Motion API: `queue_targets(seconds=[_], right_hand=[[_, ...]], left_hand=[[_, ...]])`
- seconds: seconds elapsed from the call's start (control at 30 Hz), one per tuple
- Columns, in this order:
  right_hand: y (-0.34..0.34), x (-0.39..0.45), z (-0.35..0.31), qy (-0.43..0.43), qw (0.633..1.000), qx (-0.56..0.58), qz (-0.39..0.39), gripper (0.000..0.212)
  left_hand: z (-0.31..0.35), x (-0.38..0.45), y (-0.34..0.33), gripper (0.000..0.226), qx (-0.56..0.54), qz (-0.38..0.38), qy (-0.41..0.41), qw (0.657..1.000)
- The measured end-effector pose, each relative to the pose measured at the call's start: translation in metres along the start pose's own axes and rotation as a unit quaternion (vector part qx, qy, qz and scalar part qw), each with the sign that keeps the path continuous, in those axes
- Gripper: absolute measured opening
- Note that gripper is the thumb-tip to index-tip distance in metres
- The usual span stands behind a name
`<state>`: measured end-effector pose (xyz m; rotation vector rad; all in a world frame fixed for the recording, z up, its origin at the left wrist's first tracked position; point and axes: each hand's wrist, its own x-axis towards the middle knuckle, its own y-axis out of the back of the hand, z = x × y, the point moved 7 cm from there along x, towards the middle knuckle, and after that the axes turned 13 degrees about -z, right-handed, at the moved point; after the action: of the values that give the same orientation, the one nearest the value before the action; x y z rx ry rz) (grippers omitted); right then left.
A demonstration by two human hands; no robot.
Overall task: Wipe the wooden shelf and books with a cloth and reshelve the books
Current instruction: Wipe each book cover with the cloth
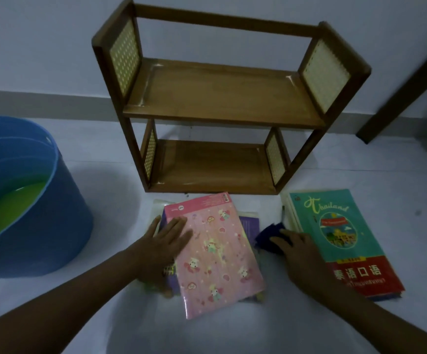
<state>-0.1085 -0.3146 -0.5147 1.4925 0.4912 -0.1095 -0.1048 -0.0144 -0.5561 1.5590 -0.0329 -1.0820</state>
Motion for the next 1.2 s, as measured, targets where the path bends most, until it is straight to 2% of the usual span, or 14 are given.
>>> queue_targets(seconds=[0.1, 0.23, 0.3, 0.33, 0.43, 0.53, 0.6, 0.67, 0.73, 0.83, 0.9, 1.03, 1.13, 1.2], right_hand=[[-0.009, 0.004, 0.010, -0.027, 0.997, 0.008, -0.075, 0.061], [-0.020, 0.006, 0.002, -0.068, 0.986, 0.075, -0.134, 0.058], [-0.004, 0.010, 0.013, -0.057, 0.978, 0.176, -0.098, 0.059], [0.008, 0.012, 0.018, -0.033, 0.970, 0.231, -0.062, 0.063], [0.042, 0.006, 0.020, 0.077, 0.920, 0.384, 0.028, 0.060], [0.072, 0.003, 0.006, 0.115, 0.856, 0.501, 0.051, 0.068], [0.093, -0.001, -0.001, 0.128, 0.829, 0.535, 0.099, 0.051], [0.103, -0.004, -0.006, 0.134, 0.809, 0.559, 0.119, 0.045], [0.097, -0.005, -0.014, 0.132, 0.820, 0.545, 0.114, 0.042], [0.064, -0.001, -0.028, 0.117, 0.841, 0.525, 0.063, 0.043], [0.045, 0.003, -0.033, 0.103, 0.842, 0.529, 0.028, 0.044], [0.065, 0.007, -0.020, 0.085, 0.819, 0.561, 0.084, 0.030], [0.095, -0.008, 0.027, 0.026, 0.783, 0.601, 0.161, 0.036], [0.110, -0.027, 0.069, -0.008, 0.802, 0.570, 0.179, 0.047]], left_hand=[[0.033, -0.003, -0.002, 0.119, 0.026, 0.041, -0.076, 0.996], [0.054, -0.013, 0.001, 0.072, 0.101, 0.131, -0.089, 0.982], [0.052, -0.026, 0.019, 0.061, 0.036, 0.212, -0.130, 0.968], [0.049, -0.037, 0.035, 0.056, -0.049, 0.256, -0.151, 0.954], [0.046, -0.070, 0.110, 0.032, -0.341, 0.402, -0.148, 0.837], [0.046, -0.091, 0.169, 0.018, -0.455, 0.492, -0.067, 0.739], [0.044, -0.090, 0.186, 0.015, -0.517, 0.481, -0.087, 0.702], [0.044, -0.089, 0.189, 0.021, -0.532, 0.486, -0.094, 0.687], [0.045, -0.087, 0.174, 0.019, -0.540, 0.505, -0.060, 0.671], [0.055, -0.077, 0.142, 0.029, -0.560, 0.494, -0.026, 0.665], [0.055, -0.066, 0.125, 0.016, -0.581, 0.467, -0.014, 0.666], [0.054, -0.055, 0.141, 0.016, -0.606, 0.446, -0.028, 0.658], [0.065, -0.028, 0.160, 0.049, -0.687, 0.349, -0.117, 0.627], [0.077, -0.007, 0.157, 0.080, -0.723, 0.250, -0.128, 0.631]])
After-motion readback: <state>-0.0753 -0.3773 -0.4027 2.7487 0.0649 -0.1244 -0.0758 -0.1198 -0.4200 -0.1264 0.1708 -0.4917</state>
